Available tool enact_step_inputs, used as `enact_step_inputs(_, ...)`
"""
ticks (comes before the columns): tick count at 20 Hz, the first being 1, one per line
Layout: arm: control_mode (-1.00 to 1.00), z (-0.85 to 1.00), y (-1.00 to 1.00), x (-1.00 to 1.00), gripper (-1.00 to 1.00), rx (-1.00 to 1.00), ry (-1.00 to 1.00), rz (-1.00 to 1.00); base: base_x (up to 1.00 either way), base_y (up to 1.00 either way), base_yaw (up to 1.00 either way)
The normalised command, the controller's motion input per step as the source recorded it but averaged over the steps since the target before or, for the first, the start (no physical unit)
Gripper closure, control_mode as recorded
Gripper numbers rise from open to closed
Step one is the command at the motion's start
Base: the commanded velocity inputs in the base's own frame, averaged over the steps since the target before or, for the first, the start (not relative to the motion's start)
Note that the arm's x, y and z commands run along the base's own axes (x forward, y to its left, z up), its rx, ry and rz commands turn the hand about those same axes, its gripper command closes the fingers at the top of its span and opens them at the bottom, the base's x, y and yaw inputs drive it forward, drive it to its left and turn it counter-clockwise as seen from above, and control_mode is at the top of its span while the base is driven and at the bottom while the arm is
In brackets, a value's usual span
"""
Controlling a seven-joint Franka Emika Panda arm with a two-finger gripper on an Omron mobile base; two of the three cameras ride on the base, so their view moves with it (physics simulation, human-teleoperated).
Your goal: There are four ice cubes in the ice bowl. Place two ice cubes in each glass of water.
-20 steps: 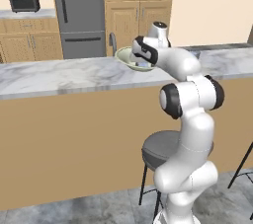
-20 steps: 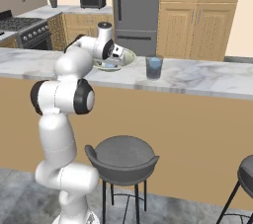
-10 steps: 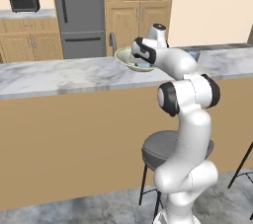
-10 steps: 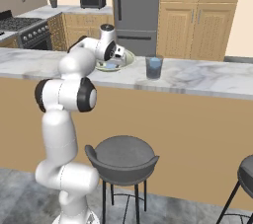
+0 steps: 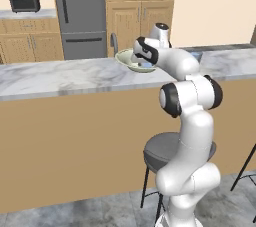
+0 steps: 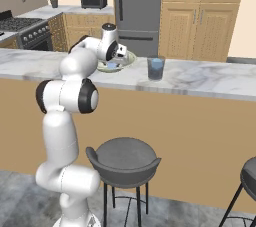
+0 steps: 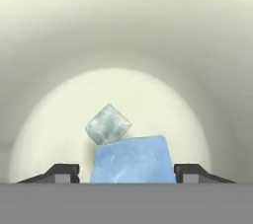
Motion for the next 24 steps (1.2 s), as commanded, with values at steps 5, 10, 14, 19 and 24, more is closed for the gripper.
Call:
enact_step_inputs(5, -1.0, -0.13, 0.0, -0.18, 1.0, 0.0, 0.03, 0.0, 0.0, 0.0, 0.0)
enact_step_inputs(10, -1.0, -0.32, 0.0, -0.08, 1.0, 0.0, 0.08, 0.0, 0.0, 0.0, 0.0)
enact_step_inputs(14, -1.0, -0.36, 0.0, -0.03, 1.0, 0.0, 0.06, 0.0, 0.0, 0.0, 0.0)
enact_step_inputs(19, -1.0, -0.26, 0.0, -0.05, 1.0, 0.0, 0.03, 0.0, 0.0, 0.0, 0.0)
enact_step_inputs(24, -1.0, 0.09, 0.0, -0.15, 1.0, 0.0, -0.09, 0.0, 0.0, 0.0, 0.0)
